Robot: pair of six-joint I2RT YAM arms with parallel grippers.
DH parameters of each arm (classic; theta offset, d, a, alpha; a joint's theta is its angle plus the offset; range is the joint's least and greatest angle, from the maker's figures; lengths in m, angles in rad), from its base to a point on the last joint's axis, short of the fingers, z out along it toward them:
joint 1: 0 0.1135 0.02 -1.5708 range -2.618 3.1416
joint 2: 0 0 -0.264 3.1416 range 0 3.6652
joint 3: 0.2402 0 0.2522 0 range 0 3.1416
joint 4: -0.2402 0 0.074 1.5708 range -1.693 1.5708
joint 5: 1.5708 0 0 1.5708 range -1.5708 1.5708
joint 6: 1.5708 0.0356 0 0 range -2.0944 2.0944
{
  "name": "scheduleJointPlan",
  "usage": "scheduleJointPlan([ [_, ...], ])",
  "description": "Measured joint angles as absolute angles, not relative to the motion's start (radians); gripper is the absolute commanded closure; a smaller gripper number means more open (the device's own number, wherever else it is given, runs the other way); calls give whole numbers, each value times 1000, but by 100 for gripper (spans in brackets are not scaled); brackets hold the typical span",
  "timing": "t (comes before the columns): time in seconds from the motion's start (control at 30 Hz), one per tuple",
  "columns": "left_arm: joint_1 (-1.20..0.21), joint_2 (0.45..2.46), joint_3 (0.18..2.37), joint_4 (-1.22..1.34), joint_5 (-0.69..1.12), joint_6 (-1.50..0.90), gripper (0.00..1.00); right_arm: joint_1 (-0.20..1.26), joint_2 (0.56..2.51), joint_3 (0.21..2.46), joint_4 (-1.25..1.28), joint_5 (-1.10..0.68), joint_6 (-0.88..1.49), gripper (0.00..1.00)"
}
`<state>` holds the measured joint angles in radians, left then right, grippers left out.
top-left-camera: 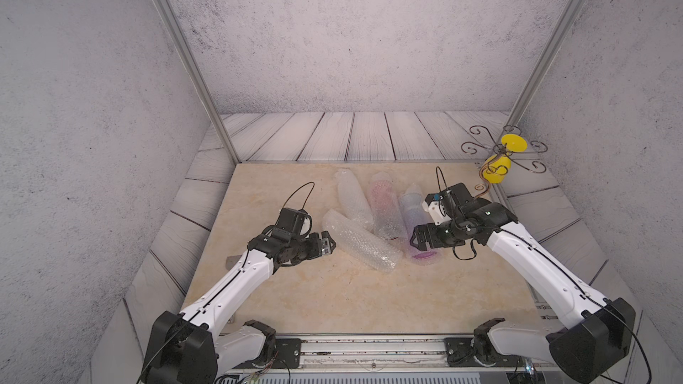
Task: Unwrap the vase from the bubble wrap
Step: Adjust the bubble wrap at the center of the board.
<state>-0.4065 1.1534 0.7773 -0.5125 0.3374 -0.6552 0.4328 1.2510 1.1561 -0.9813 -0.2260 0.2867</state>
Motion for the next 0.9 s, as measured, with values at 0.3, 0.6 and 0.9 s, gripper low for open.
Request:
scheduleJointPlan([
  [0.3, -421, 1164, 884, -665, 345, -723, 4, 462, 1141, 1011, -941, -360, 276, 1],
  [0.6, -428, 1135, 858, -725, 375, -787, 4, 567, 1121, 961, -885, -414, 282, 2],
  [0.9, -429, 1151, 805, -693, 469, -777, 4, 661, 1277, 977, -800, -387, 368, 15],
])
